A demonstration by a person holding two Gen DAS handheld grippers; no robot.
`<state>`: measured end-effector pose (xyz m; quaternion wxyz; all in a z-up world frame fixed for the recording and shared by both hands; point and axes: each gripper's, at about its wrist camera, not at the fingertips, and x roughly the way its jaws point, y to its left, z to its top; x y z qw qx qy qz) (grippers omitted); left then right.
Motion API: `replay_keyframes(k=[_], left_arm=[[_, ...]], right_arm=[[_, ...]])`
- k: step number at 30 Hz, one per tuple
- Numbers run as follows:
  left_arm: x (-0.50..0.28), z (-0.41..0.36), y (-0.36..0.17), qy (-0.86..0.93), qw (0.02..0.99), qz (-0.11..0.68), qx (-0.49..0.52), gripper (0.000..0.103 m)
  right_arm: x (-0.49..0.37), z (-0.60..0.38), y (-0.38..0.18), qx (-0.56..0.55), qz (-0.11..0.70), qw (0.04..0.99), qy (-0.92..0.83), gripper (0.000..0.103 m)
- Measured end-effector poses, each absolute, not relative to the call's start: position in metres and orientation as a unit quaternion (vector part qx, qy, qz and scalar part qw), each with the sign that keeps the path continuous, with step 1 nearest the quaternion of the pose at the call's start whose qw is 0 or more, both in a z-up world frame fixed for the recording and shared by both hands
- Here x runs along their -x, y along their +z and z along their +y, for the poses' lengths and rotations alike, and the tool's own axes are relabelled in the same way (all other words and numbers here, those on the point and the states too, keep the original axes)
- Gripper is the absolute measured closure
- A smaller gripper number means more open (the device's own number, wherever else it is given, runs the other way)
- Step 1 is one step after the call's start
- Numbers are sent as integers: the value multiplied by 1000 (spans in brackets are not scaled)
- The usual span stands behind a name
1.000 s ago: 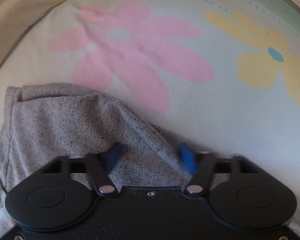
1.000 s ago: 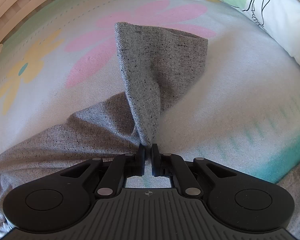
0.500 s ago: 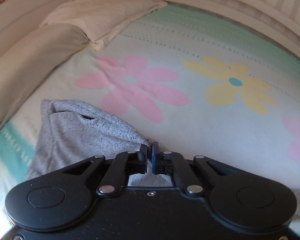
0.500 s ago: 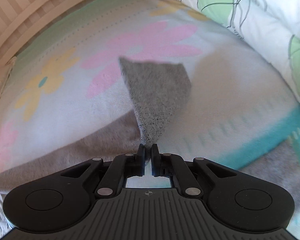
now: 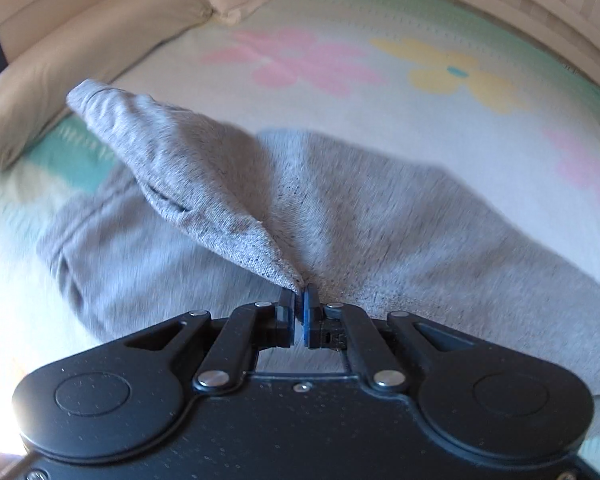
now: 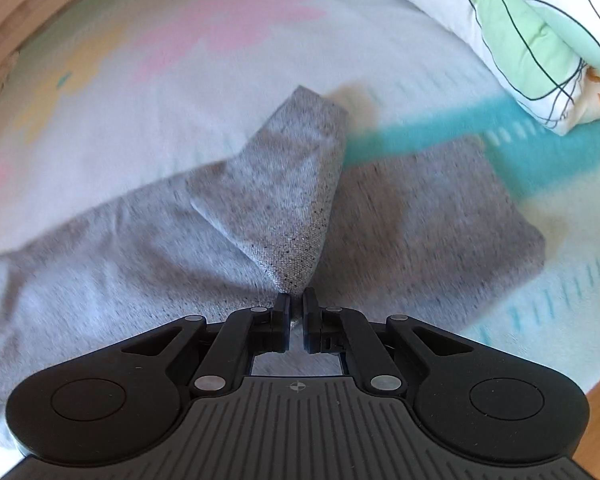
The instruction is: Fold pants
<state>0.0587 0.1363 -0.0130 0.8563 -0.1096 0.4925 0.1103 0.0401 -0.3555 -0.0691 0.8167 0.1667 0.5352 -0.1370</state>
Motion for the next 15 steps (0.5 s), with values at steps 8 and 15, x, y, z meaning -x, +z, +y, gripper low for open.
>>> replay_keyframes(k=[8, 15], left_arm=[[-60, 133, -46, 111, 840, 518, 115, 98], [-69, 128, -50, 109, 841, 519, 110, 98]], right_arm=[[-34, -341, -46, -100, 478, 860, -149, 85], [-62, -320, -30, -21, 425, 891, -156, 80]])
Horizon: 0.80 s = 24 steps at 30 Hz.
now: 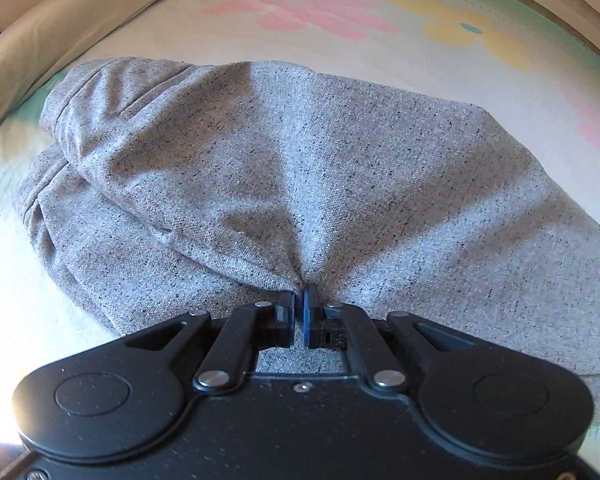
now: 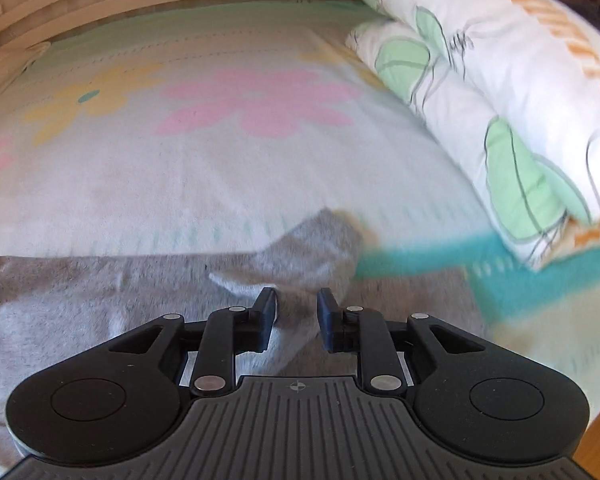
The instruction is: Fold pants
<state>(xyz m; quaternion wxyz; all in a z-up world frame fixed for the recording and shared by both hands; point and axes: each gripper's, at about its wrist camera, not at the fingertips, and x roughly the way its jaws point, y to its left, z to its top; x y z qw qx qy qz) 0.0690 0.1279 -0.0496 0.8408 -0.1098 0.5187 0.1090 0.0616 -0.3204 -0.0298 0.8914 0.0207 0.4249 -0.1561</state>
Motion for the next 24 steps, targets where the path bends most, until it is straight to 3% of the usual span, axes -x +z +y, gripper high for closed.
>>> replay_keyframes(k=[13, 23, 24], left_arm=[[-71, 134, -54, 107, 838, 522, 114, 98], [-69, 129, -56, 108, 840, 521, 105, 98], [-69, 129, -56, 108, 840, 521, 105, 98]], right_arm=[[-100, -273, -71, 68, 463, 877, -111, 66], [-103, -260, -95, 146, 469, 862, -125, 67], [-102, -260, -95, 147, 467, 863, -125, 76]])
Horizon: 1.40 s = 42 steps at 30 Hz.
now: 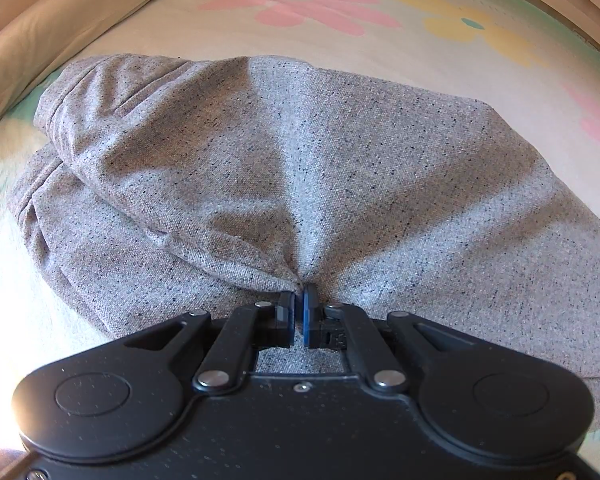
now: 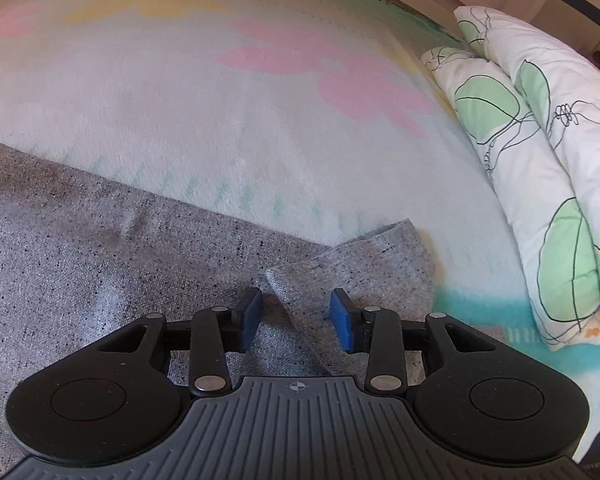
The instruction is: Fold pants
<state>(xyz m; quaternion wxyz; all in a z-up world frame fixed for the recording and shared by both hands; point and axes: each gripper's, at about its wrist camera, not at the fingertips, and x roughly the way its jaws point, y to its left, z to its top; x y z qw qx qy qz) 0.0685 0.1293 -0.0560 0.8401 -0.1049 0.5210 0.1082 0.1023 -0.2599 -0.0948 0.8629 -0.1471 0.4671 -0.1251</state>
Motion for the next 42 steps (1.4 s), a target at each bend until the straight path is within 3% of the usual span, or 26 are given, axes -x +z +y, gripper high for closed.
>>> replay_keyframes(k=[1, 3, 13, 18, 24, 29, 31, 42], left_arm=[[-68, 129, -56, 108, 840, 521, 105, 98], [-68, 130, -55, 107, 841, 520, 106, 98], [-58, 137, -35, 98, 853, 498, 120, 99], [-51, 140, -30, 95, 857, 491, 121, 99], [-45, 137, -23, 102, 862, 482, 116, 99], [-41, 132, -20, 107, 867, 474, 114, 99], [-41, 131, -21, 109, 866, 475, 112, 99], [-51, 127, -35, 114, 857, 491, 106, 99]], right_arm=[[-102, -261, -94, 147, 467, 863, -125, 93], [-100, -265, -88, 127, 469, 865, -123, 97], [-40, -375, -7, -75, 404, 888, -208, 99], [-3, -438, -15, -164, 412, 858, -260, 100], [9, -458, -23, -169, 421, 846, -279, 103], [10, -471, -28, -228, 429, 838, -249, 98], [6, -475, -34, -237, 435, 833, -248, 78], [-16, -485, -68, -253, 485, 804, -233, 74]])
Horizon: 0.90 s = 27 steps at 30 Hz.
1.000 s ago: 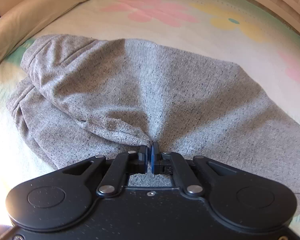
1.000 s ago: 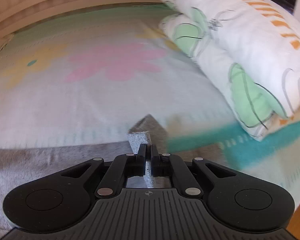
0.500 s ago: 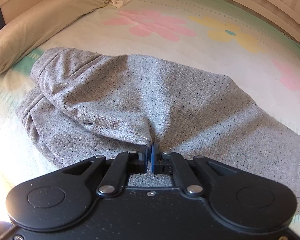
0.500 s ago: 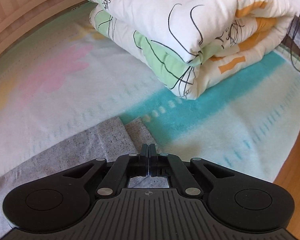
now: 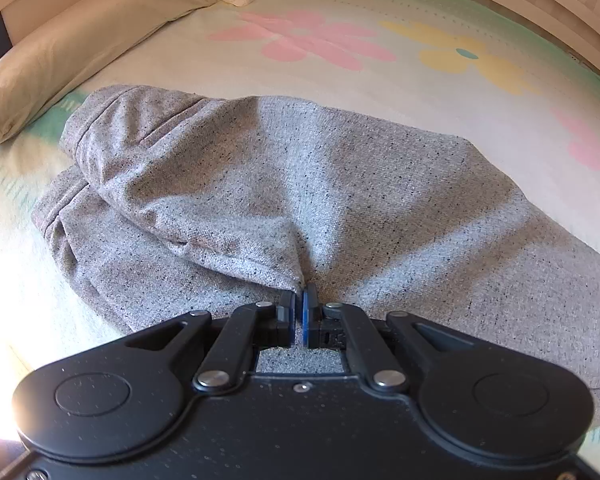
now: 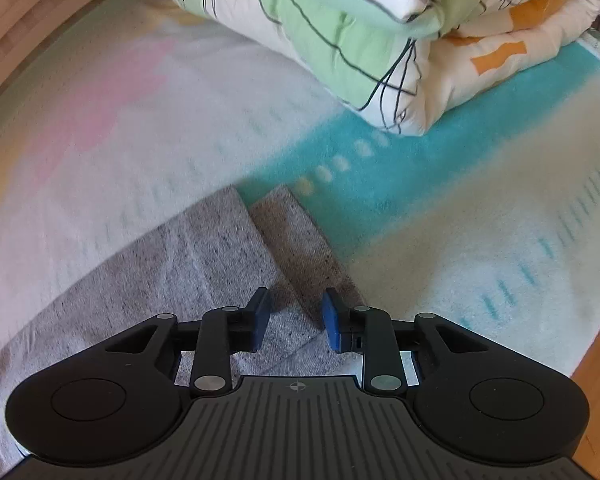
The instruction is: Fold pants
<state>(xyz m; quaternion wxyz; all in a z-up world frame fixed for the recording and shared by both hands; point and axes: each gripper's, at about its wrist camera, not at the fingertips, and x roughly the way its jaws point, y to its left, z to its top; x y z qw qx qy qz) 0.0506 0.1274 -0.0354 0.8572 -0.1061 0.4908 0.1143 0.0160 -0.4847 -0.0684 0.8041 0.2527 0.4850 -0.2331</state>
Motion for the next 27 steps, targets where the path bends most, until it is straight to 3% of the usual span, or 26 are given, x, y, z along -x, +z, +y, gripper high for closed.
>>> replay_keyframes(k=[4, 6, 14, 17, 22, 27], left_arm=[[-52, 127, -37, 114, 857, 492, 106, 99], [-51, 128, -36, 113, 858, 490, 109, 99], [-36, 132, 5, 91, 881, 445, 132, 99], [-25, 130, 12, 85, 888, 432, 130, 99], [-24, 130, -25, 87, 859, 486, 134, 99], [-27, 127, -43, 91, 848, 507, 122, 99]], right_arm=[[-20, -477, -72, -234, 502, 802, -221, 77], [-19, -471, -67, -232, 503, 806, -205, 95], [15, -461, -5, -231, 402, 864, -196, 95], [20, -464, -6, -195, 416, 860, -224, 95], [14, -477, -38, -213, 487, 812, -241, 95], [12, -469, -35, -196, 478, 820, -246, 95]])
